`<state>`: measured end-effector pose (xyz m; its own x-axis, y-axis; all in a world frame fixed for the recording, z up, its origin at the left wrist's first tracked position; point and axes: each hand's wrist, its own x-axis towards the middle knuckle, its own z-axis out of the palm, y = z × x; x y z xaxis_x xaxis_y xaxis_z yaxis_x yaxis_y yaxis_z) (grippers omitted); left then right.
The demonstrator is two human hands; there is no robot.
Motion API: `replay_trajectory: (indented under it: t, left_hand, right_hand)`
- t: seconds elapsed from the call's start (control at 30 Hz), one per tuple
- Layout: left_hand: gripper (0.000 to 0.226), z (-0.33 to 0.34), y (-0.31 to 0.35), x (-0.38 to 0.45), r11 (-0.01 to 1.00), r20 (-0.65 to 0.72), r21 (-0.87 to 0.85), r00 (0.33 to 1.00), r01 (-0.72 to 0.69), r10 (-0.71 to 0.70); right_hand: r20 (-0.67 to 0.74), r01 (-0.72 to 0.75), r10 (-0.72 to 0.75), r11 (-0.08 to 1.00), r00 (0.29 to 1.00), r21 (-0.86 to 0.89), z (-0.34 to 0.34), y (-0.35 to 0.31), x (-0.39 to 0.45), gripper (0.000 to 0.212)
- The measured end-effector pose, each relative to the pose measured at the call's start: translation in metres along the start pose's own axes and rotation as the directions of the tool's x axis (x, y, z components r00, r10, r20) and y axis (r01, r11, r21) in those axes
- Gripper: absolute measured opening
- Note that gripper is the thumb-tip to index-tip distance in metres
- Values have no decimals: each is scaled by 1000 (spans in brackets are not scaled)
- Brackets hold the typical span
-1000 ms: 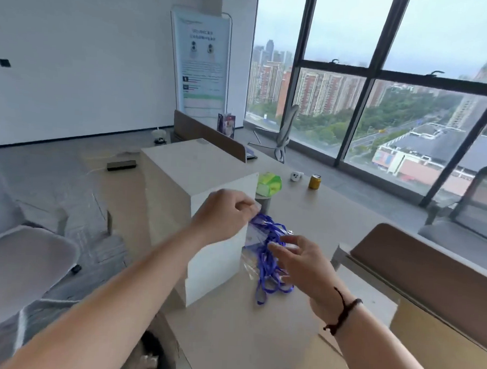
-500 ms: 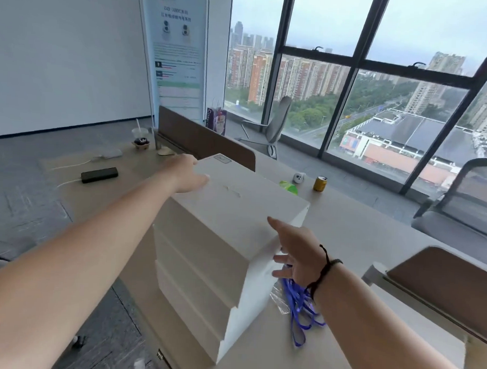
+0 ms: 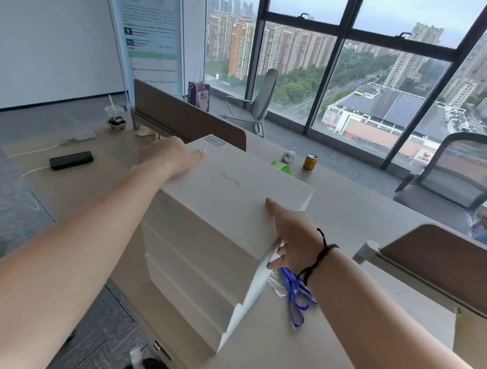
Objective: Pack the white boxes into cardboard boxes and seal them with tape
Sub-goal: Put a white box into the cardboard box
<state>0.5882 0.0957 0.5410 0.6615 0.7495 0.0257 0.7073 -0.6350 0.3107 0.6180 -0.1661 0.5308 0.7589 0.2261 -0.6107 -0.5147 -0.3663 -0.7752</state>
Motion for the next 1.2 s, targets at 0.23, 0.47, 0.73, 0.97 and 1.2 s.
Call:
replay_trajectory:
  t: [0.23,0.47,0.73,0.97,1.2]
  left_hand:
    - [82,6,11,-21,999,20,-13,999,-34,35]
    - [79,11,70,-81,991,4,-15,991,-136,136]
    - [81,43,184,-180,960,-3,17,960,-280,280]
    - [81,85,299,-293,913,78,-18,910,-408,408]
    - [72,150,386,-404,870,173,-182,856,-459,488]
  right_hand:
    - [-53,68,-66,997,996,39,-24,10,1,56]
    - [-131,104,-83,980,988,167,-102,43,-13,39]
    - [-179,123,-66,936,982,330,-228,106,-61,25]
    - [-250,116,-5,895,968,430,-374,179,-96,25]
    - [-338,95,40,923,940,373,-518,251,-117,29]
